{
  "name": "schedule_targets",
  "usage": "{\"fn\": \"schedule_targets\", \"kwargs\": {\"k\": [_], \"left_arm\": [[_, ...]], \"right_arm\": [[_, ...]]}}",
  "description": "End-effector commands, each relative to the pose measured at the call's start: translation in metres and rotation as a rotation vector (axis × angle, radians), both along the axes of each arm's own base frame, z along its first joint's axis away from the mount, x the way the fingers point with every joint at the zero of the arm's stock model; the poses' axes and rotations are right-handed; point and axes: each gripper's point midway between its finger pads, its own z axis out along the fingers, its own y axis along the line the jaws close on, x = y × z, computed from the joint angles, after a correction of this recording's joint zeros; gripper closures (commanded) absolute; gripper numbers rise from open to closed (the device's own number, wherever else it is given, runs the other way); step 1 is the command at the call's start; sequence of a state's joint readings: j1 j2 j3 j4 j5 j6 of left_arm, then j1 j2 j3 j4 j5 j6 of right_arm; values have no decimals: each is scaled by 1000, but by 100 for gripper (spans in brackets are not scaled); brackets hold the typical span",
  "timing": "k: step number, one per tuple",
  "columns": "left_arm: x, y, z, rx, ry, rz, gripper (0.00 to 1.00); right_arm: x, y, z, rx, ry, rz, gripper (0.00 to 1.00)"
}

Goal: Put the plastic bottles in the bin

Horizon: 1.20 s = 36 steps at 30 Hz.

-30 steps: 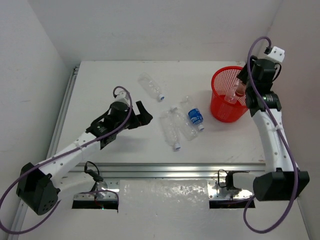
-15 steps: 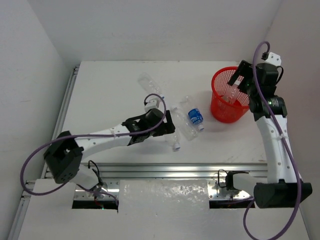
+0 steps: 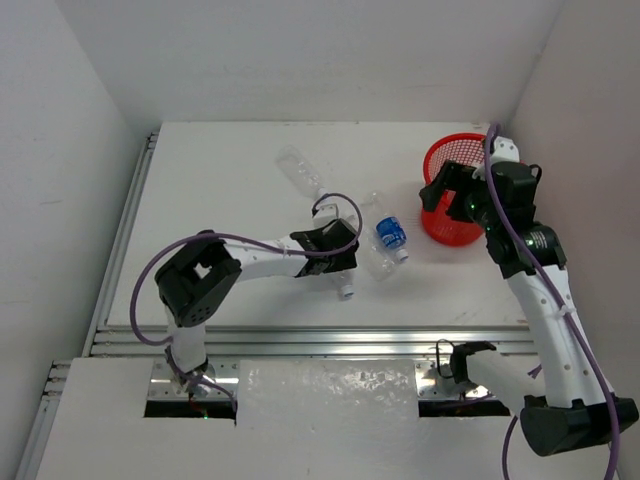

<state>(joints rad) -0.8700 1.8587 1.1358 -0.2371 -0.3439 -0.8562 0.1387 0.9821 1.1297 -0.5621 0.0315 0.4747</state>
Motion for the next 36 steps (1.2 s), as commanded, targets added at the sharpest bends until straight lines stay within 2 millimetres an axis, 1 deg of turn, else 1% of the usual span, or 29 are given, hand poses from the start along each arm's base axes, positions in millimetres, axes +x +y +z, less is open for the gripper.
{"fn": "schedule_targets", "kwargs": {"k": [1,2,3,4,5,6,7,8,9,10,11,12,13,14,15,16,17,18,19,20,21,22,23,25,26,30,33,35,36], "left_arm": [[4,16,0,74,-23,64,48],[4,26,-1,97,-36,89,59],[-5,41,-10,125,-23,108,78],[-6,47,6,105,-58,122,84],[-18,61,-2,122,-48,119,98],[-15,57,26,47,-120,96,100],[-20,52,37,-3,-144,43,100],[-33,57,32,-16,-150,-17,100],[-25,38,79,-139,-308,-127,100],[-40,19,96,-239,-340,-272,100],[-57,20,90,-238,-382,-413,100],[-66,6,136,-379,-526,-498,100],[-90,2,135,-445,-523,-616,100],[-99,1,145,-479,-564,-668,100],[-114,-2,174,-568,-650,-736,100],[-123,3,188,-617,-714,-757,100],[-129,5,194,-640,-738,-779,100],[-139,6,191,-662,-739,-814,100],[-143,8,197,-680,-765,-826,100],[-147,11,209,-710,-807,-831,100],[-150,12,208,-718,-811,-835,100],[-150,13,212,-726,-819,-832,100],[-150,14,216,-733,-829,-827,100],[-149,15,218,-737,-839,-816,100],[-149,15,221,-744,-845,-808,100],[-140,19,224,-742,-864,-743,100],[-129,24,224,-727,-865,-670,100],[-131,24,229,-744,-883,-682,100],[-137,22,231,-759,-884,-715,100]], "right_arm": [[-4,27,-11,40,25,131,1],[-6,37,-17,46,50,176,1],[-11,51,-23,69,66,255,1],[-11,66,-20,95,37,322,1],[-15,80,-17,138,17,393,1],[-32,106,-21,221,27,548,1],[-37,126,-3,266,-62,662,1],[-49,141,-6,332,-52,741,1],[-64,156,-1,370,-60,844,1],[-70,166,1,379,-79,893,1],[-83,187,2,381,-108,982,1],[-89,196,0,379,-106,1012,1],[-93,210,3,375,-142,1045,1],[-96,216,-3,386,-131,1060,1],[-101,222,-4,395,-128,1077,1],[-102,227,-8,408,-134,1083,1],[-101,228,-9,403,-142,1075,1],[-96,231,-14,380,-152,1036,1],[-96,232,-15,372,-155,1026,1],[-94,233,-16,367,-157,1005,1],[-95,235,-17,360,-153,990,1],[-86,232,-21,344,-156,924,1],[-83,228,-20,339,-161,880,1],[-70,217,-29,334,-130,735,1],[-67,212,-34,336,-108,692,1],[-69,210,-54,360,5,616,3],[-69,204,-55,320,-8,548,3],[-71,209,-54,336,-1,573,1],[-79,218,-54,354,24,634,1]]}}
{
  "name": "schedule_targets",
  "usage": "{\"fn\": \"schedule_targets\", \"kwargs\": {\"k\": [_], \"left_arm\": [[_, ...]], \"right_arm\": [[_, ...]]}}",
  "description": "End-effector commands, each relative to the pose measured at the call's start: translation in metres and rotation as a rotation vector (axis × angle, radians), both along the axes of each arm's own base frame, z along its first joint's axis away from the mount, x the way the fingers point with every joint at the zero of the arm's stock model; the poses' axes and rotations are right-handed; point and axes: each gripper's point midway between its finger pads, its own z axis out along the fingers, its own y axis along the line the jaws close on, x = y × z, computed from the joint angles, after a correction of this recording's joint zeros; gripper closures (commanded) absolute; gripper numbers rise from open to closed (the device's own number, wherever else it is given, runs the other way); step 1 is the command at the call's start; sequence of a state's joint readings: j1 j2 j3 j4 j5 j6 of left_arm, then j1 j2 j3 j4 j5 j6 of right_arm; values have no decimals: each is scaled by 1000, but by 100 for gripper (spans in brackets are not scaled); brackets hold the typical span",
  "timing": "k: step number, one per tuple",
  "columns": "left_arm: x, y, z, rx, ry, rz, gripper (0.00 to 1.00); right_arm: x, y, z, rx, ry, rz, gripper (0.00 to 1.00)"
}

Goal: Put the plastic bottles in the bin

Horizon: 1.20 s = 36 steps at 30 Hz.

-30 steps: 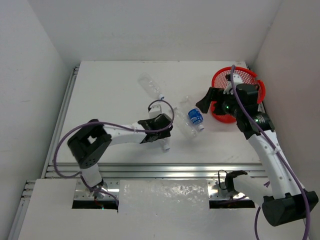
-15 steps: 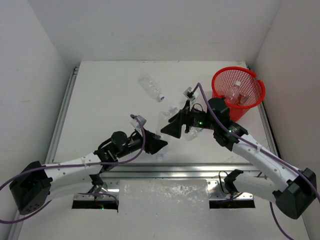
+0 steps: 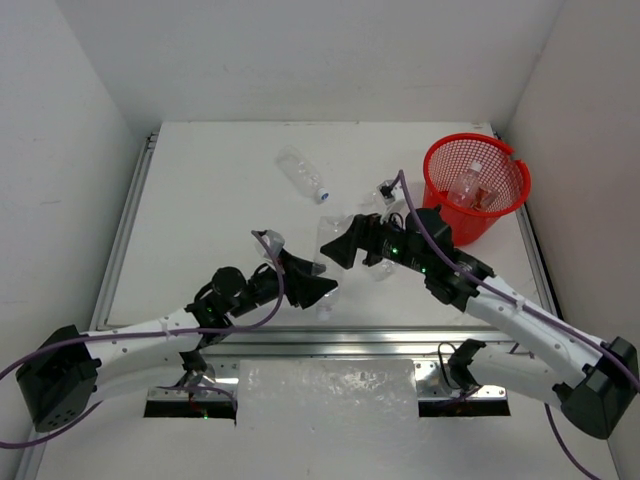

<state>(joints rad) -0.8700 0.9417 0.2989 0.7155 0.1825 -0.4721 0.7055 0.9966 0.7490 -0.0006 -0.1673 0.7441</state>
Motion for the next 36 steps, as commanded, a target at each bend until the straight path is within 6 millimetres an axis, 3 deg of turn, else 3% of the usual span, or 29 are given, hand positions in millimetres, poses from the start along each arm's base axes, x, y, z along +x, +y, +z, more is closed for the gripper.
{"fn": "schedule_targets", "kwargs": {"k": [1,3,5,6,7,8,9,10,11,12,14,15,17,18,19,22,23,25,26,27,28,29,30,34,36], "left_arm": [[-14,-4,53,-146,-144,-75,100],[-24,-11,59,-160,-165,-143,100],[-28,-17,65,-157,-176,-187,100],[-26,-20,58,-130,-153,-189,100],[-22,-20,56,-115,-142,-176,93],[-13,-20,61,-107,-136,-131,68],[-4,-20,44,-40,-76,-91,47],[6,-17,39,-7,-36,-31,29],[32,-7,44,11,-2,125,12],[42,5,10,130,129,221,10],[70,38,3,193,218,484,5],[66,56,-22,270,319,556,4],[65,75,-32,301,365,643,2],[61,80,-35,301,381,645,2],[56,80,-41,309,392,624,2],[49,78,-43,303,398,590,2],[47,77,-46,311,402,573,2],[45,79,-51,336,415,576,2],[44,80,-53,341,419,578,2],[43,81,-55,343,432,583,2],[43,81,-57,345,438,585,2],[42,82,-58,344,446,585,2],[42,80,-60,347,451,584,1],[47,74,-57,363,458,580,1],[49,68,-58,378,462,566,1]], "right_arm": [[1,15,0,3,14,45,2],[-16,43,11,78,9,243,7],[-29,59,24,137,-12,379,35],[-37,63,27,156,1,443,55],[-39,63,29,160,-4,451,69],[-40,61,27,144,3,448,89],[-23,56,27,101,-38,362,100],[-16,47,32,71,-72,301,100],[-4,32,21,-13,-74,224,100],[23,12,30,-70,-110,54,100],[55,-42,38,-165,-136,-188,100],[69,-65,55,-186,-178,-285,100],[100,-137,74,-237,-200,-560,100],[108,-159,95,-236,-230,-655,100],[120,-200,114,-270,-253,-812,100],[137,-252,134,-309,-262,-1006,100],[147,-280,143,-327,-256,-1102,100],[156,-308,148,-338,-246,-1190,100],[159,-331,151,-339,-244,-1257,100],[170,-338,145,-344,-228,-1280,100],[173,-359,142,-350,-215,-1331,100],[180,-363,138,-351,-211,-1339,100],[196,-361,120,-367,-176,-1297,100],[226,-347,73,-366,-117,-1189,100],[239,-333,62,-327,-163,-1106,100]]}}
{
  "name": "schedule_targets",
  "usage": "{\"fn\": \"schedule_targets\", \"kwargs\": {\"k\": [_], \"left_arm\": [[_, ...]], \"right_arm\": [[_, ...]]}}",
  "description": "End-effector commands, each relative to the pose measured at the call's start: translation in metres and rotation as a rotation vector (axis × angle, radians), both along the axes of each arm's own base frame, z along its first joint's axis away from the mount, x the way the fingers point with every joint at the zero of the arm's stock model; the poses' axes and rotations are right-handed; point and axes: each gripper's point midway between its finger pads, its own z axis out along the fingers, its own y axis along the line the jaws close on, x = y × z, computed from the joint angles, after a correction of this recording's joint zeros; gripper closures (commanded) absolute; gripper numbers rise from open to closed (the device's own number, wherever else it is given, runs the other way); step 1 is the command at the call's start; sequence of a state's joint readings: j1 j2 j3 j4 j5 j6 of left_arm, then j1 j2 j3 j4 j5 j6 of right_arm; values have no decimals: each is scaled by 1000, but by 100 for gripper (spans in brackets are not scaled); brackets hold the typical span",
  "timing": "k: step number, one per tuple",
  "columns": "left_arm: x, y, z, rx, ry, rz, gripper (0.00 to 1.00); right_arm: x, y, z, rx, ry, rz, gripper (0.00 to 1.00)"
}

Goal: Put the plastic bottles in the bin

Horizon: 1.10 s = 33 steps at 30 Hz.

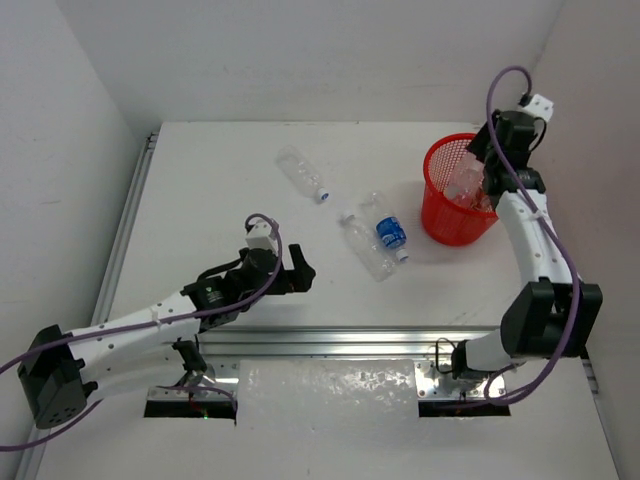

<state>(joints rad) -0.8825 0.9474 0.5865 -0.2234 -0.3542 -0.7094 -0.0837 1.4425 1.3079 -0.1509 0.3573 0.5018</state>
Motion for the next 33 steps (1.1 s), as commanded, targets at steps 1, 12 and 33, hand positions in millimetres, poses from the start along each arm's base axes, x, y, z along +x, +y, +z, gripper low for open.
{"fn": "schedule_targets", "kwargs": {"k": [1,12,33], "left_arm": [[9,-15,21,-38,-19,-9,1],[45,-52,5,-88,105,167,1],[141,-158,-41,10,261,354,8]], "right_arm": [[21,24,2,18,-86,145,100],[0,-11,20,26,28,-85,1],[-124,99,-2,176,40,320,1]]}}
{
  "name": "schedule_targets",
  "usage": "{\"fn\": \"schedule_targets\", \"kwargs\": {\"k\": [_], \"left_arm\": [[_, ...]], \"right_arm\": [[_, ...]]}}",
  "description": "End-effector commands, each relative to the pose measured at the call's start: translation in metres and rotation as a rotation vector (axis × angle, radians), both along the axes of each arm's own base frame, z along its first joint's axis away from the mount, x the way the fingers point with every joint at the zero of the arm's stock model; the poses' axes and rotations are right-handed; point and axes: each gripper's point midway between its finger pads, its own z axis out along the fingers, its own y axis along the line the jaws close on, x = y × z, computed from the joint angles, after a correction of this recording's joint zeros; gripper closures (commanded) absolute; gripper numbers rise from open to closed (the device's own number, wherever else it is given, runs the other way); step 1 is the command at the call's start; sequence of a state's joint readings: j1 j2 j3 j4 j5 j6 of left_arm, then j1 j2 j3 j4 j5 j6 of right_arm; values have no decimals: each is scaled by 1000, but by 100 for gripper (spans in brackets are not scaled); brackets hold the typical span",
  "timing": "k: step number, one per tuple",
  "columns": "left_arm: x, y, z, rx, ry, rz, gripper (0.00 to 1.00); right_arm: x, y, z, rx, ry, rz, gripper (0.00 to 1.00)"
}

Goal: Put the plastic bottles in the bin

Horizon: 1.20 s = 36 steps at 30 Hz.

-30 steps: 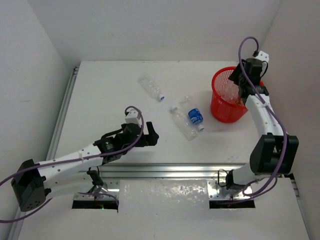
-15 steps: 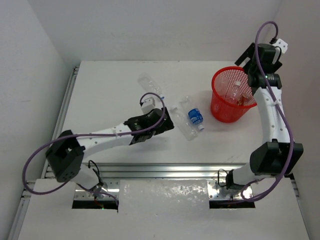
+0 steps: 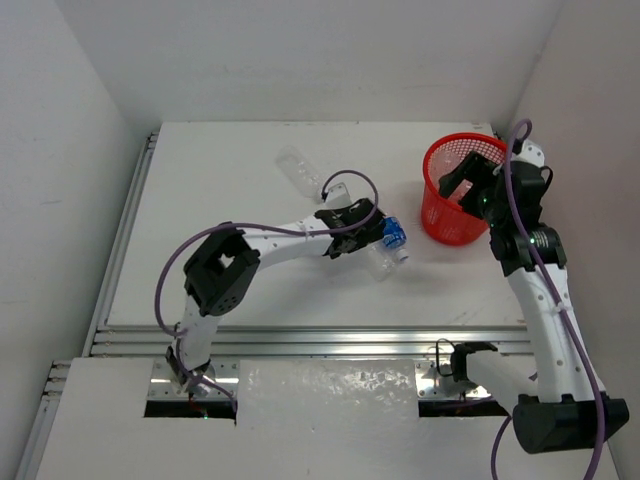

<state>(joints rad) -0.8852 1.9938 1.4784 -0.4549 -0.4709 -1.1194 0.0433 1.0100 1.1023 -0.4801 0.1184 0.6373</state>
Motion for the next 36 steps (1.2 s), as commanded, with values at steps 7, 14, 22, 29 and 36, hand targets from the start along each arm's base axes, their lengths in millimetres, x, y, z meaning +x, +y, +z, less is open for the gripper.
{"fn": "schedule_targets", "kwargs": {"k": [7,14,22,29,36], "left_arm": [[21,-33,-4,6,27,12,15],[17,-8,-37,65,89,39,46],[5,24,-66,100,118,-27,19],[-4,40,-71,156,124,-55,40],[-29,47,28,73,-162,-188,100]], "right_arm": [[-18,-1,1,-49,-41,30,1],[-24,10,-3,-14,-41,82,1],[-30,28,1,39,-59,170,1],[-36,29,10,39,-85,177,1],[-51,100,4,211,-129,583,1]]}}
